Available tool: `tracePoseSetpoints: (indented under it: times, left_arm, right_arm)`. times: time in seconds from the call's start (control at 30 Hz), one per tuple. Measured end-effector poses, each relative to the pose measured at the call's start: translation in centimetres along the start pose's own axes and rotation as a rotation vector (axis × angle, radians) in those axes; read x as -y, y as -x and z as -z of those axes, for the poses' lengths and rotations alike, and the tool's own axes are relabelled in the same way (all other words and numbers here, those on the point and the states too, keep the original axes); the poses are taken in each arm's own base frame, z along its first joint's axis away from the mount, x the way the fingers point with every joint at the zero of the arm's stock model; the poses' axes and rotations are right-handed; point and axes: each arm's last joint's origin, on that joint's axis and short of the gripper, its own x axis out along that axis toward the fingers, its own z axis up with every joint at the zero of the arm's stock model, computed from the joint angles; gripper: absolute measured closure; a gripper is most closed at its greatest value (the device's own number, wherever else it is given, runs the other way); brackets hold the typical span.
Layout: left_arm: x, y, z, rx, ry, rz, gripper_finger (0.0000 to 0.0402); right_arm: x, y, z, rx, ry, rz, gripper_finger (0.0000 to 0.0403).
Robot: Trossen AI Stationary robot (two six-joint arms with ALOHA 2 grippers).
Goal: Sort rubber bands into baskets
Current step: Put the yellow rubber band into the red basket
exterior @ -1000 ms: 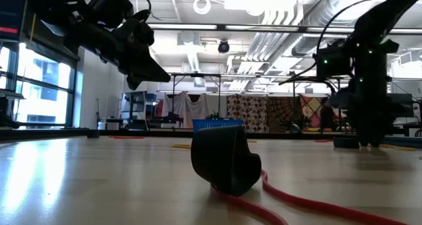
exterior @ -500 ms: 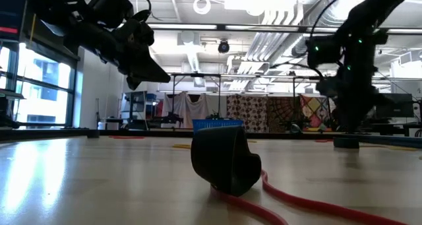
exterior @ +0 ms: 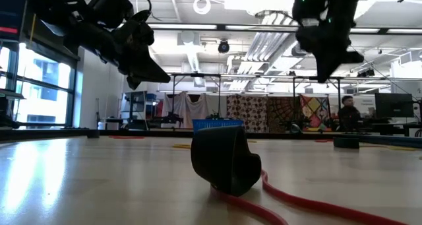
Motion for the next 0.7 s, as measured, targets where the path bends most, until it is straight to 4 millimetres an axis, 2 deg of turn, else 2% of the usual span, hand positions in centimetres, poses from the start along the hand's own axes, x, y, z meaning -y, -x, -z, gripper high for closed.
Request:
tracePoseSetpoints:
  times: [0.17,0.3,0.5,0.7]
  left_arm:
    - [0.0,0.0,0.0,-0.002,-0.032,0.011,0.0401]
    - [0.0,0.0,0.0,-0.003,-0.033,0.013,0.0401]
    - [0.0,0.0,0.0,-0.002,-0.051,0.013,0.0401]
    - [0.0,0.0,-0.1,0.005,-0.111,0.008,0.0401]
  right_arm:
    - [-2.4,2.8,0.9,0.003,-0.028,-0.033,0.0403]
    - [-4.1,4.2,2.3,-0.047,-0.075,-0.089,0.0403]
    - [-6.3,4.8,4.8,-0.113,-0.177,-0.126,0.0403]
    - [-7.5,4.7,6.9,-0.153,-0.249,-0.119,0.0403]
